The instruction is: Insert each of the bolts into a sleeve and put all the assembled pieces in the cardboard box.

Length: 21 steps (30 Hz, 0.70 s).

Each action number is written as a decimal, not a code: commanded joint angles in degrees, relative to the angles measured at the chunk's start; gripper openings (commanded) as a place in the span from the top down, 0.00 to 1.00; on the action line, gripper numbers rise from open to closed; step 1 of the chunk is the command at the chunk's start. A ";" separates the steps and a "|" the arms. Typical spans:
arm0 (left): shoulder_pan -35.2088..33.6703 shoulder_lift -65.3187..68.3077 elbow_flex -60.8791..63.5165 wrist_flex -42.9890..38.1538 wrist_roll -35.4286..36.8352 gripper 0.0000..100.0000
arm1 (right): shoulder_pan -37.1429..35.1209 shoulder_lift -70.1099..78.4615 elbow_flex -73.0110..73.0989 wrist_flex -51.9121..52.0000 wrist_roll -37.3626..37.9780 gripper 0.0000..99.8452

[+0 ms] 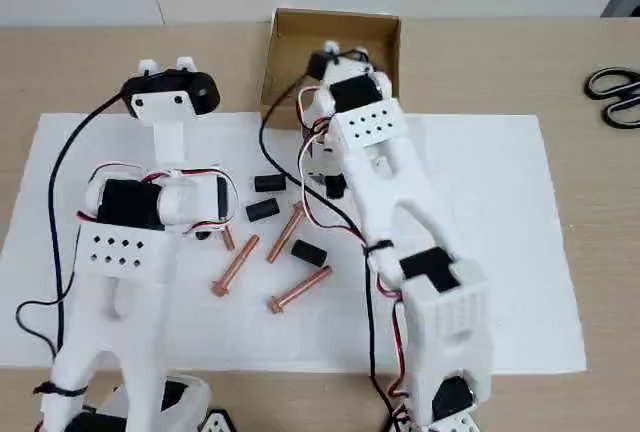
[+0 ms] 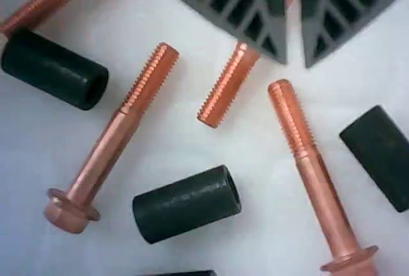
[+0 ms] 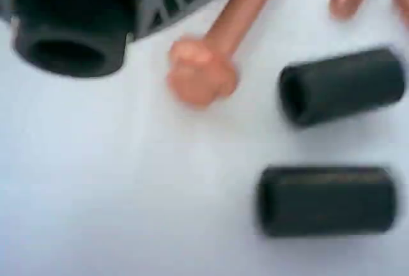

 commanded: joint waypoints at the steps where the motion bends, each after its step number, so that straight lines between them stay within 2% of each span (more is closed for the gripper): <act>1: -1.93 0.09 -2.33 -2.73 -0.09 0.99 | -0.13 -11.03 -2.73 1.01 2.37 0.99; 7: -6.95 0.09 -2.24 -7.21 -17.76 0.99 | -0.04 -25.10 4.48 1.45 2.37 0.99; 13: -10.11 0.09 -2.42 -1.76 -34.37 0.99 | 0.66 -39.78 16.35 1.01 2.37 0.99; 15: -10.11 0.09 -2.33 -0.09 -42.64 0.99 | 1.98 -44.18 21.10 -0.22 2.37 0.99; 18: -10.20 0.09 -2.33 1.14 -59.08 0.99 | 4.88 -51.21 29.45 -1.45 2.37 0.99; 21: -10.29 0.09 -2.33 -1.05 -71.12 0.99 | 8.31 -58.24 40.62 -5.58 2.99 0.99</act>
